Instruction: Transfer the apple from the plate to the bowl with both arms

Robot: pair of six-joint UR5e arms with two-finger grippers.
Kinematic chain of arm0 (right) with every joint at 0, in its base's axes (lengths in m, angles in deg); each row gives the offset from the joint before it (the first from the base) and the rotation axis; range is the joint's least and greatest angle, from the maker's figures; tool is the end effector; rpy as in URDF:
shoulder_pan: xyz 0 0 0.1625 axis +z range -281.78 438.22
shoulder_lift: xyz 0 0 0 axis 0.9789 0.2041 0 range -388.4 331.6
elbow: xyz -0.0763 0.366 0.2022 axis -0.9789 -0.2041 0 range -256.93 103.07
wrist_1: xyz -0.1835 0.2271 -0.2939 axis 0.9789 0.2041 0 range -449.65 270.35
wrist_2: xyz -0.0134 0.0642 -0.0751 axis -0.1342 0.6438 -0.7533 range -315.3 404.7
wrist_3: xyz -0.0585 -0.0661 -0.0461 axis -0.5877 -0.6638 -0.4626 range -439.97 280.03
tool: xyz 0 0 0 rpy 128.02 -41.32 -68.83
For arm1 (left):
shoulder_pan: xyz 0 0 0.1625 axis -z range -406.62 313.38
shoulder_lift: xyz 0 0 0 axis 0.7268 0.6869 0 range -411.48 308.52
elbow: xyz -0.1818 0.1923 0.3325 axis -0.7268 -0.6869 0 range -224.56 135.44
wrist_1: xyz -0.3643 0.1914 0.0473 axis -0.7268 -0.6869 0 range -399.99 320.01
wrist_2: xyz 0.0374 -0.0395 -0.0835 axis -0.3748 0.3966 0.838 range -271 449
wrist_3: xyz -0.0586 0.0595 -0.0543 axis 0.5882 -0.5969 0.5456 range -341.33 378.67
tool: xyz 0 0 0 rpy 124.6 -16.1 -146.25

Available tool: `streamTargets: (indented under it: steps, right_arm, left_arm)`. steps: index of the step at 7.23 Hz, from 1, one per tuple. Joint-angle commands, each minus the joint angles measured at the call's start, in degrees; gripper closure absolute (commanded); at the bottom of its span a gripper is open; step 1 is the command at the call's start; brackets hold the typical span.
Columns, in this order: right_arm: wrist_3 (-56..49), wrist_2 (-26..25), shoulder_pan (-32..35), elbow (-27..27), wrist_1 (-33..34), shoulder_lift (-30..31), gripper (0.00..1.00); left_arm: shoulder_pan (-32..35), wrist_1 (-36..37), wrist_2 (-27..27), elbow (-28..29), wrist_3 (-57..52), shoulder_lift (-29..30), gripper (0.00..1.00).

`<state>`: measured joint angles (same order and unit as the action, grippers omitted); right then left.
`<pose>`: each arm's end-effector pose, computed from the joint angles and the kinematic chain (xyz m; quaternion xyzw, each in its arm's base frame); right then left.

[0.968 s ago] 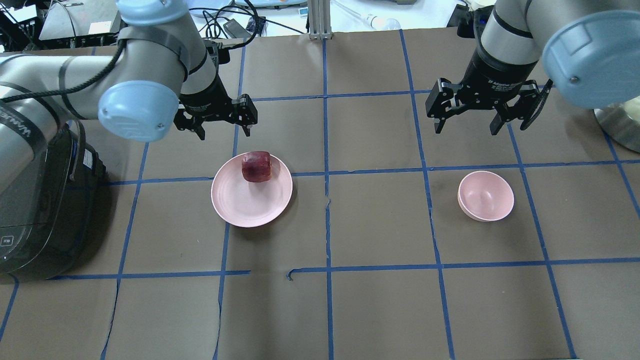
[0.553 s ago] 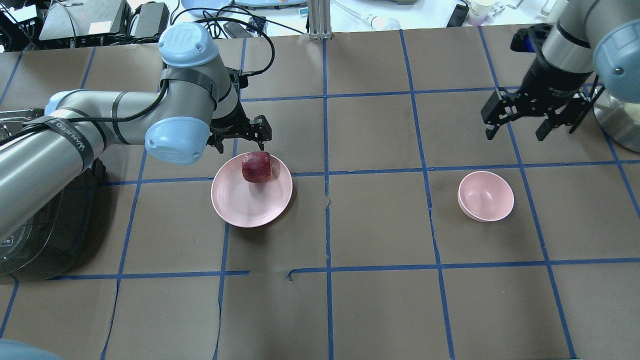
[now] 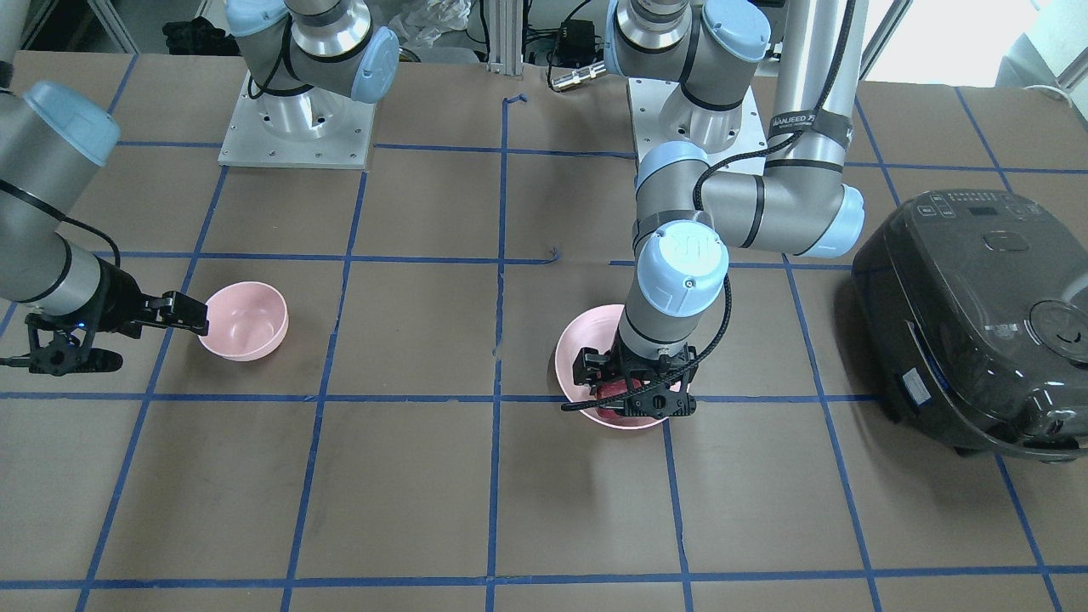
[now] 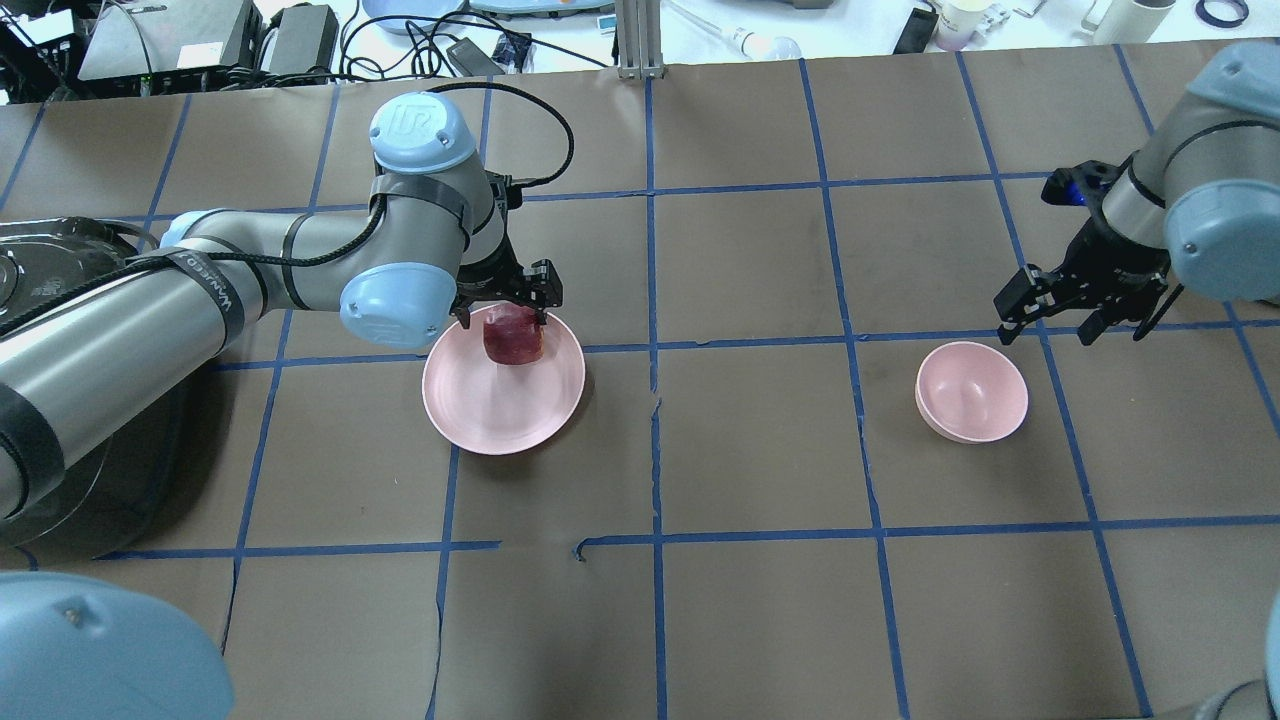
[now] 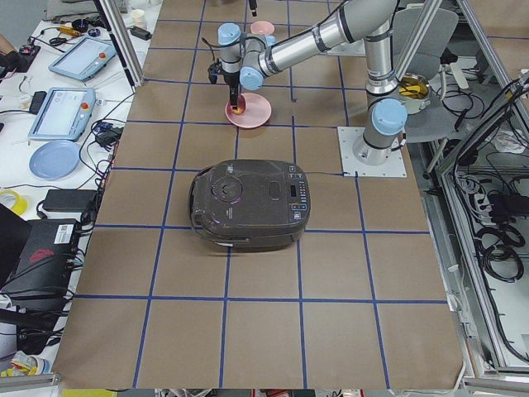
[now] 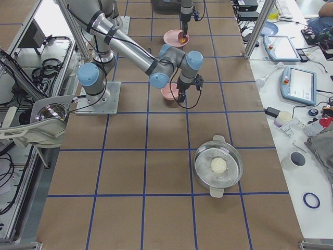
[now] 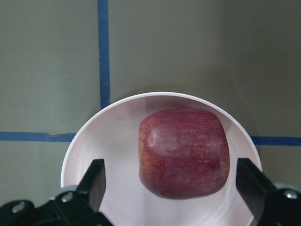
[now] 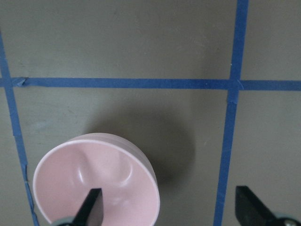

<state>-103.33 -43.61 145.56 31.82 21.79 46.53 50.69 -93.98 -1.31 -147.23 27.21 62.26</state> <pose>-0.0718 -0.5253 0.2360 -0.0045 0.9940 0.0935 0.0557 -0.2061 -0.5640 0.2184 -0.0108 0.9999 0.0031 0.0031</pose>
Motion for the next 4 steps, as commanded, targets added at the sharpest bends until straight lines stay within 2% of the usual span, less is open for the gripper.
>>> streamTargets:
  steps: [1, 2, 3, 4]
  right_arm:
    - [-0.5, 0.0, -0.1, 2.9, 2.0, -2.6, 0.0]
    - [-0.5, 0.0, -0.1, 3.3, 2.1, -3.7, 0.08]
    - [-0.5, -0.1, -0.1, 3.2, 1.9, -3.7, 0.52]
    - [-0.7, -0.1, 0.0, 3.0, 2.0, -3.7, 0.85]
  left_arm:
    - [0.1, 3.5, 0.2, -1.3, 0.2, 1.5, 0.03]
    - [0.1, 3.6, 0.0, -2.4, -0.3, 1.9, 0.06]
    - [0.1, 3.7, 0.0, -2.5, -0.4, 2.0, 0.19]
    - [0.1, 3.8, -0.4, -2.4, -1.2, 1.8, 0.3]
